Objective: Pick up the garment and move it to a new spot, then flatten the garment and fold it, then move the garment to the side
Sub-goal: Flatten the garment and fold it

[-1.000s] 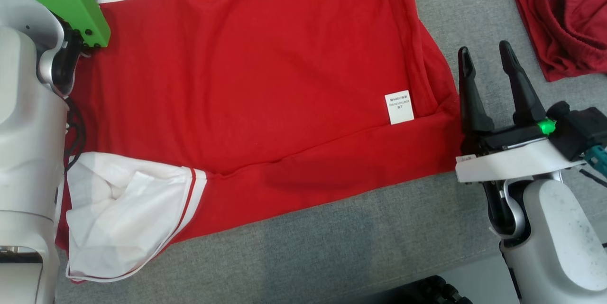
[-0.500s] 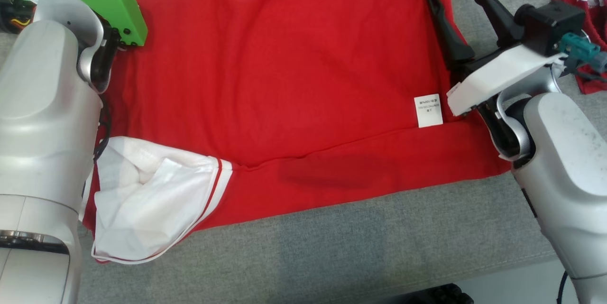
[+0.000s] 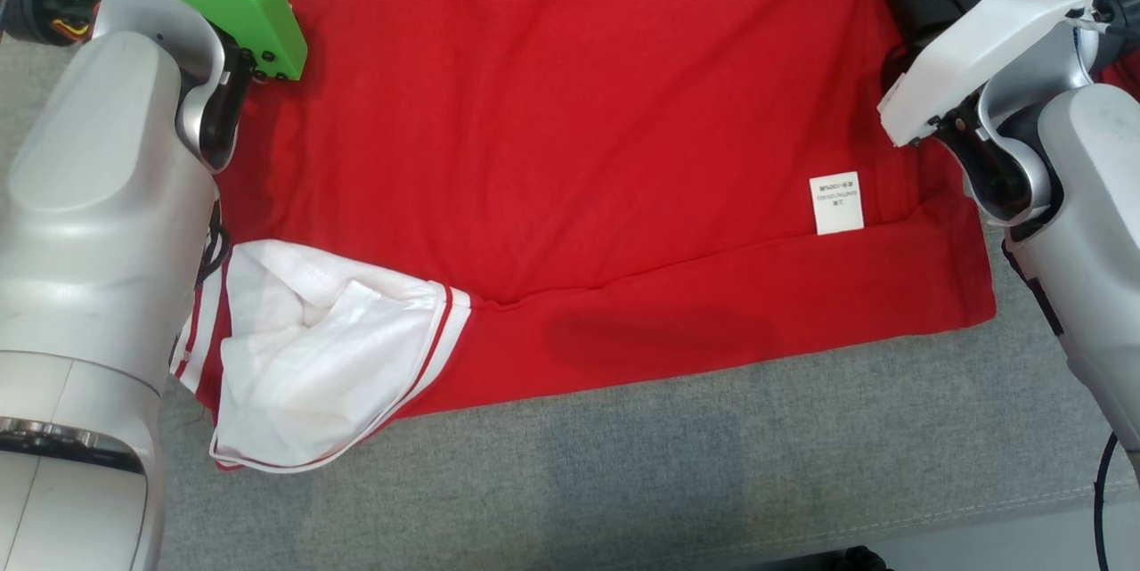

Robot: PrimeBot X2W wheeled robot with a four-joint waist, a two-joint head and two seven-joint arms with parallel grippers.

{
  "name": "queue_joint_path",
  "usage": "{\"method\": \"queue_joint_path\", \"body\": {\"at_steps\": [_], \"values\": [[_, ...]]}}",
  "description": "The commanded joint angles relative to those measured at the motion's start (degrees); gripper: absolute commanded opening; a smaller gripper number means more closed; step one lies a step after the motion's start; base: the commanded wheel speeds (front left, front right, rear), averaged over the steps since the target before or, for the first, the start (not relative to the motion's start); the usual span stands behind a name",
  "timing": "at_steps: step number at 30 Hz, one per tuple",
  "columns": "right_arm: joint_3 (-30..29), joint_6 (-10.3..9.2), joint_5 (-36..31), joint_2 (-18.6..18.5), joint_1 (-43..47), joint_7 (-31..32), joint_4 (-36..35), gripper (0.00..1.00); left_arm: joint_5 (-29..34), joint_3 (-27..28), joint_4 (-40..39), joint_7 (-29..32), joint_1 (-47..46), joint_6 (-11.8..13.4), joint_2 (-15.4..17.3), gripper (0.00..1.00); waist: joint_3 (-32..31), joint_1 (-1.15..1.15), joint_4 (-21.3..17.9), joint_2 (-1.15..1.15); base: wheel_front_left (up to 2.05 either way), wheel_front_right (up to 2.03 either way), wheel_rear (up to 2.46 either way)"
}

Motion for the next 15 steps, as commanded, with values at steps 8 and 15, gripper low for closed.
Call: {"method": "queue_joint_path", "body": {"at_steps": [8,15], "values": [[-2.6,-0.08,5.5,-0.9,1.6,-5.2,-1.5,0.00,-1.9,-0.5,-3.8,-6.0,-0.7,-0.1,1.5,0.00,-1.7,0.00,0.8,0.00,0.00,0.00,0.00],[-5.2,-0.08,9.9,-1.4,9.1,-9.2,-5.6,0.00,-3.8,3.1,-18.4,-7.5,8.6,-0.1,3.0,0.00,-2.4,0.00,1.9,0.00,0.00,0.00,0.00]]}}
